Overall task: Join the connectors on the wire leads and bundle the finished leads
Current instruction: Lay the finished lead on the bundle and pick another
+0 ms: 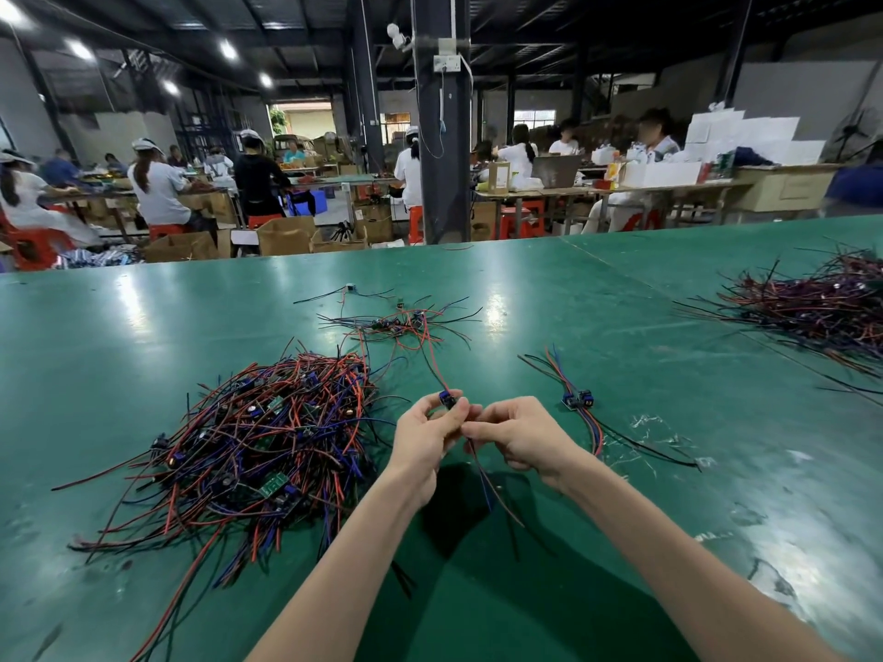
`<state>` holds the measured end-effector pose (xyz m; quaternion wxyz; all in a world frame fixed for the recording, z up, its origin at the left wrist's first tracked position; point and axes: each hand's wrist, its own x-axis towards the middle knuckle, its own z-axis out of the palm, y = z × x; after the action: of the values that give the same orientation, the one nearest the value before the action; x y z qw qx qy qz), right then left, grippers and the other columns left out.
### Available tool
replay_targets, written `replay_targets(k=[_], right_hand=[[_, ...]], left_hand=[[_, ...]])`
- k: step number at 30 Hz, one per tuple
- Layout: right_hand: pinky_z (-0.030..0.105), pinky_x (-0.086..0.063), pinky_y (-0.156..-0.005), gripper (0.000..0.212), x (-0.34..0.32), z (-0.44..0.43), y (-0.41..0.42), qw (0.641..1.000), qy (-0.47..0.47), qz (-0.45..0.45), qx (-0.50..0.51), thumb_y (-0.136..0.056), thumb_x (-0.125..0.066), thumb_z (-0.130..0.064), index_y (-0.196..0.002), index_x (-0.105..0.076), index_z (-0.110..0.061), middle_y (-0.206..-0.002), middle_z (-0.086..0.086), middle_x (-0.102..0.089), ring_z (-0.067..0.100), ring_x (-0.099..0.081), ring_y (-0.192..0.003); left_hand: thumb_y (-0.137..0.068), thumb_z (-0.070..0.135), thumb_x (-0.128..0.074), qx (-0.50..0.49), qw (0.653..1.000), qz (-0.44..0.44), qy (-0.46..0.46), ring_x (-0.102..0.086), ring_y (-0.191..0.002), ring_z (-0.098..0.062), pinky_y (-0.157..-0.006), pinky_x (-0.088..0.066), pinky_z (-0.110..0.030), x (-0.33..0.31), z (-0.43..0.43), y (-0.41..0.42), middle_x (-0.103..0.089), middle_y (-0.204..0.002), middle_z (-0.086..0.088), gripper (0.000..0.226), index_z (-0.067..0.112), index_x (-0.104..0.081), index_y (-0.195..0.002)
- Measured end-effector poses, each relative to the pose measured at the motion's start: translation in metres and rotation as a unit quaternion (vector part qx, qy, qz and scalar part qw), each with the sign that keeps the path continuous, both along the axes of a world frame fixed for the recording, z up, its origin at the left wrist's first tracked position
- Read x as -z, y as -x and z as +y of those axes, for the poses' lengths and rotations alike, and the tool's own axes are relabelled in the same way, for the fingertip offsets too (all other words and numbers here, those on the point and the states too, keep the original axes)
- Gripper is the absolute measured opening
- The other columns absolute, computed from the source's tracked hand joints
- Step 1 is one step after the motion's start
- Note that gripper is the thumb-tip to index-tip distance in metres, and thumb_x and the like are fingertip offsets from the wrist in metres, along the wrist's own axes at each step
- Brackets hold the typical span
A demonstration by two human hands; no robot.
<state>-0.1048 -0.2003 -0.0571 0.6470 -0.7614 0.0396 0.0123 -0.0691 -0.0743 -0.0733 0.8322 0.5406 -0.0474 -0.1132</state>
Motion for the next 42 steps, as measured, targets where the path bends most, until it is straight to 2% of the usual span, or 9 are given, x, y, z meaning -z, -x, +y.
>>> replay_targets(k=[4,7,11,15,20,27,32,36,42], right_hand=[[0.014,-0.015,-0.032,0.012,0.000,0.000,0.000,1.000,0.001,-0.008,0.006,-0.085,-0.067,-0.003,-0.090,-0.065,0.008,-0.069,0.015,-0.062,0.003,-0.021,-0.030],[0.013,-0.015,-0.032,0.008,-0.002,-0.003,-0.001,1.000,0.002,-0.016,0.025,-0.085,-0.066,-0.001,-0.077,-0.064,-0.003,-0.065,0.013,-0.062,0.004,-0.022,-0.029],[0.013,-0.013,-0.032,0.012,-0.013,-0.021,-0.005,0.996,-0.018,-0.029,0.079,-0.084,-0.066,-0.001,-0.074,-0.062,-0.004,-0.062,0.012,-0.063,0.005,-0.021,-0.028],[0.015,-0.014,-0.032,0.008,-0.025,-0.058,-0.011,0.986,-0.010,-0.052,0.157,-0.084,-0.067,-0.001,-0.077,-0.063,-0.001,-0.062,0.012,-0.065,0.005,-0.021,-0.030],[0.014,-0.019,-0.033,0.004,-0.017,-0.113,-0.011,0.961,0.130,-0.004,0.243,-0.080,-0.070,-0.003,-0.078,-0.069,0.000,-0.066,0.013,-0.068,0.004,-0.027,-0.028],[0.025,-0.037,-0.053,0.010,-0.007,-0.131,-0.011,0.908,0.298,0.130,0.262,-0.075,-0.073,-0.009,-0.066,-0.073,-0.004,-0.080,0.018,-0.072,0.021,-0.044,-0.052],[0.027,-0.045,-0.068,0.014,-0.009,-0.123,-0.009,0.882,0.354,0.148,0.274,-0.072,-0.073,-0.014,-0.081,-0.074,-0.004,-0.090,0.015,-0.069,0.028,-0.059,-0.080],[0.028,-0.045,-0.070,0.019,-0.010,-0.119,-0.009,0.872,0.382,0.136,0.273,-0.074,-0.074,-0.022,-0.087,-0.073,-0.009,-0.094,0.012,-0.068,0.029,-0.060,-0.087],[0.038,-0.044,-0.088,0.045,-0.002,-0.104,-0.012,0.842,0.486,0.008,0.235,-0.088,-0.059,-0.030,-0.132,-0.051,-0.025,-0.127,0.011,-0.050,0.032,-0.052,-0.112]], left_hand=[[-0.087,0.001,-0.061,0.012,1.000,0.011,0.002,-0.068,-0.063,-0.011,-0.060,-0.054,-0.019,0.000,0.000,-0.002,-0.072,-0.073,-0.003,0.011,0.008,-0.057,-0.094],[-0.085,0.003,-0.064,0.033,0.999,0.009,0.000,-0.067,-0.072,-0.011,-0.072,-0.054,-0.020,0.000,-0.001,-0.003,-0.070,-0.090,-0.008,0.014,0.009,-0.060,-0.097],[-0.086,0.008,-0.065,0.036,0.999,0.011,-0.020,-0.059,-0.087,-0.013,-0.082,-0.049,-0.023,0.003,-0.002,-0.003,-0.060,-0.118,-0.014,0.042,0.002,-0.051,-0.125],[-0.089,0.008,-0.062,0.031,0.999,0.030,-0.012,-0.060,-0.095,-0.018,-0.082,-0.051,-0.024,0.004,0.001,-0.006,-0.061,-0.113,-0.015,0.040,-0.002,-0.049,-0.126],[-0.091,0.004,-0.057,0.023,0.999,0.045,0.013,-0.063,-0.096,-0.023,-0.081,-0.053,-0.025,0.003,0.003,-0.008,-0.065,-0.104,-0.017,0.025,-0.003,-0.054,-0.115],[-0.092,0.002,-0.055,0.024,0.999,0.033,-0.018,-0.064,-0.093,-0.022,-0.080,-0.055,-0.023,0.006,0.002,-0.006,-0.066,-0.103,-0.018,0.018,-0.003,-0.057,-0.110],[-0.092,-0.001,-0.054,0.014,0.999,0.008,-0.048,-0.065,-0.082,-0.019,-0.075,-0.056,-0.020,0.007,-0.001,-0.002,-0.067,-0.093,-0.015,0.010,-0.002,-0.061,-0.099],[-0.091,-0.004,-0.055,0.009,0.996,-0.021,-0.082,-0.065,-0.077,-0.017,-0.072,-0.055,-0.019,0.008,-0.001,0.002,-0.068,-0.089,-0.013,0.010,0.000,-0.062,-0.097],[-0.089,0.001,-0.059,0.012,0.966,-0.110,-0.233,-0.060,-0.080,-0.019,-0.087,-0.052,-0.036,0.004,-0.005,0.016,-0.068,-0.097,-0.017,0.011,0.009,-0.062,-0.096]])
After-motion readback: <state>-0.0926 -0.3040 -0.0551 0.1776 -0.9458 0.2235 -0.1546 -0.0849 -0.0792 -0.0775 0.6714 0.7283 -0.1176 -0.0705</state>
